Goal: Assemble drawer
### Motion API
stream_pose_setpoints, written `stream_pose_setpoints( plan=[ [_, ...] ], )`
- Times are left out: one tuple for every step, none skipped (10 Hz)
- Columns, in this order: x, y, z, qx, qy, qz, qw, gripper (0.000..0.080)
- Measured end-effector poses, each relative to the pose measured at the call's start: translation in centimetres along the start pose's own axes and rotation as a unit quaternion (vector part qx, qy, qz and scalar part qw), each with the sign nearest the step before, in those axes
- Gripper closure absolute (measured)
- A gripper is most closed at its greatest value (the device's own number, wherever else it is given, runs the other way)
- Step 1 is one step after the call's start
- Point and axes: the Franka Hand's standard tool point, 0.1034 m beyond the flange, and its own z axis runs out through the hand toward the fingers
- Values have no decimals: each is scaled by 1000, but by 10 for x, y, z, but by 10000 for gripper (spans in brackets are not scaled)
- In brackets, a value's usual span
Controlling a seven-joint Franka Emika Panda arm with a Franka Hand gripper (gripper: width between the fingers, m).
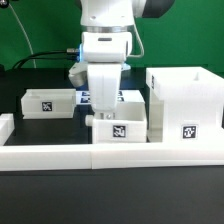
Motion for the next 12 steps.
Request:
stream_pose_setpoints(
  plan=[
    [4, 3, 3, 1, 0, 1, 1000, 755],
    [4, 3, 3, 1, 0, 2, 1000, 755],
    [3, 2, 3, 1, 0, 3, 1000, 755],
    [3, 2, 3, 1, 0, 3, 1000, 755],
    [3, 3, 3, -3, 1, 4, 1000, 755],
    [6, 4, 3, -12, 2, 3, 1000, 755],
    [7, 3, 4, -24, 4, 2, 1000, 755],
    [8, 1, 6, -23, 2, -6, 1000, 755],
    [8, 0, 6, -23, -1, -17, 1000, 755],
    [8, -1, 7, -22, -5, -30, 999, 755],
    [9, -2, 8, -21, -8, -41, 999, 755],
    [8, -2, 8, -21, -8, -39, 999, 755]
  ],
)
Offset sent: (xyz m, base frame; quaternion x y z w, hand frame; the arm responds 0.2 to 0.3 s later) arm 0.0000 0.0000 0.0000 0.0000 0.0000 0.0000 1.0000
